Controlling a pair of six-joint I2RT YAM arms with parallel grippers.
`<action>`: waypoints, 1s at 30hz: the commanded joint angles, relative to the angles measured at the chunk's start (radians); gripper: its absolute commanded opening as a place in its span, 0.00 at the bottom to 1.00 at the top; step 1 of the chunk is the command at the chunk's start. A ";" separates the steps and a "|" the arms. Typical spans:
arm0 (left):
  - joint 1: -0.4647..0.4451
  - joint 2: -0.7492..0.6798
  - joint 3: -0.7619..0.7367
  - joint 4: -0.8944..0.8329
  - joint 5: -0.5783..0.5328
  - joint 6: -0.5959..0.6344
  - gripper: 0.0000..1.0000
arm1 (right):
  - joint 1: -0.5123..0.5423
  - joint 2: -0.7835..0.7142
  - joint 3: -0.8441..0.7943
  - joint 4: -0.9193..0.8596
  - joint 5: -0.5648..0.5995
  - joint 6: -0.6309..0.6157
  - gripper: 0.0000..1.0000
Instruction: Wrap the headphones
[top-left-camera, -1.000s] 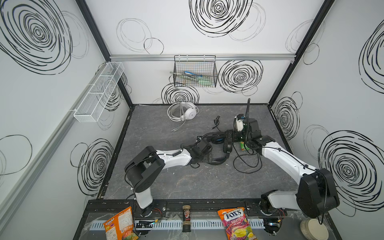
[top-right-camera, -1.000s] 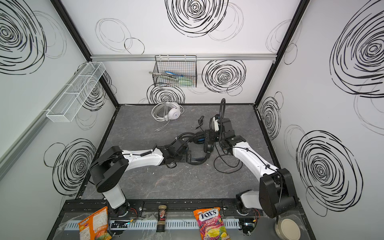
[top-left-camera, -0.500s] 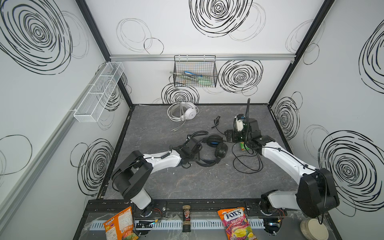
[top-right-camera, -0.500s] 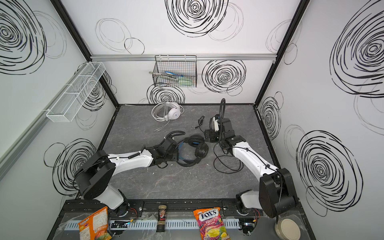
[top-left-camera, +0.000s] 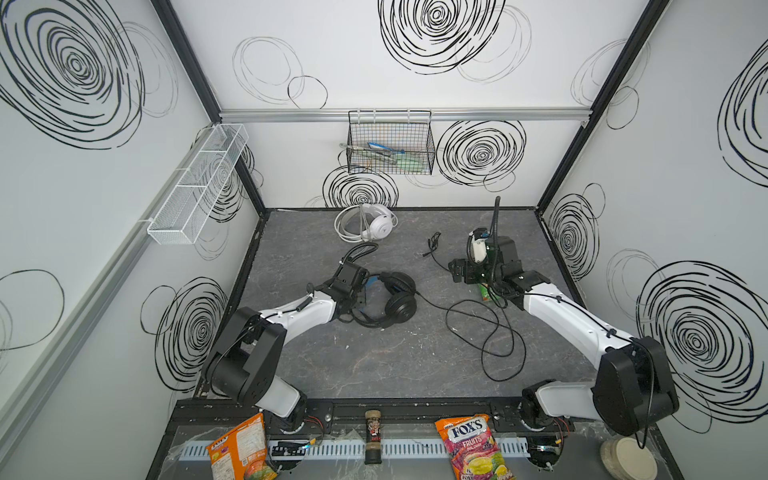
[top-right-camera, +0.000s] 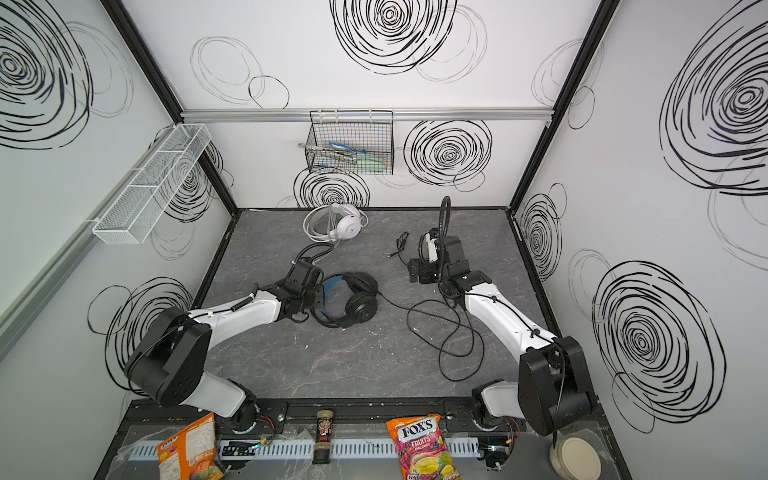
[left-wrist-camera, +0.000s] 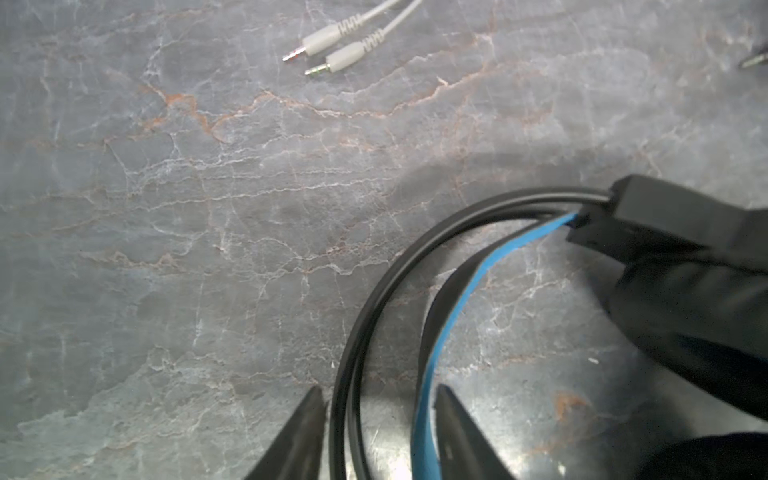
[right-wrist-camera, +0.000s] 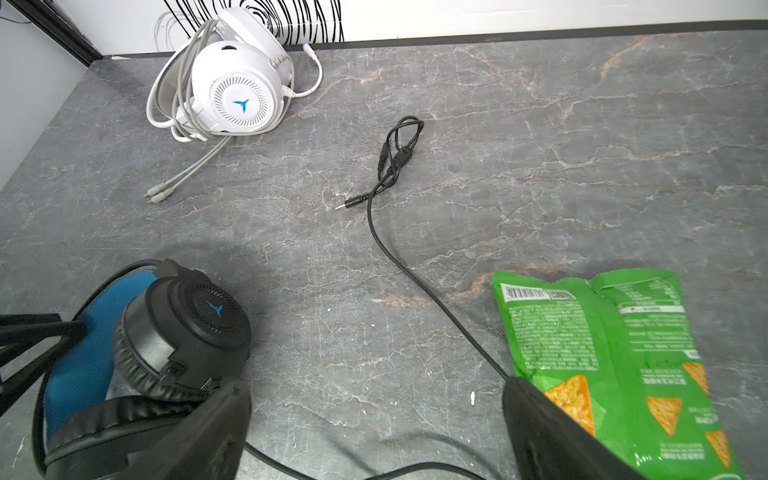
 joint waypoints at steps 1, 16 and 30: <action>-0.016 -0.048 0.032 -0.013 0.000 0.014 0.57 | 0.007 0.005 0.035 0.000 -0.013 -0.001 0.99; 0.016 -0.355 -0.040 -0.248 0.128 -0.041 0.96 | 0.025 0.014 0.032 0.010 -0.038 -0.017 0.99; -0.046 -0.293 -0.118 -0.158 0.122 -0.204 0.96 | 0.049 0.014 0.040 0.016 -0.032 -0.022 0.99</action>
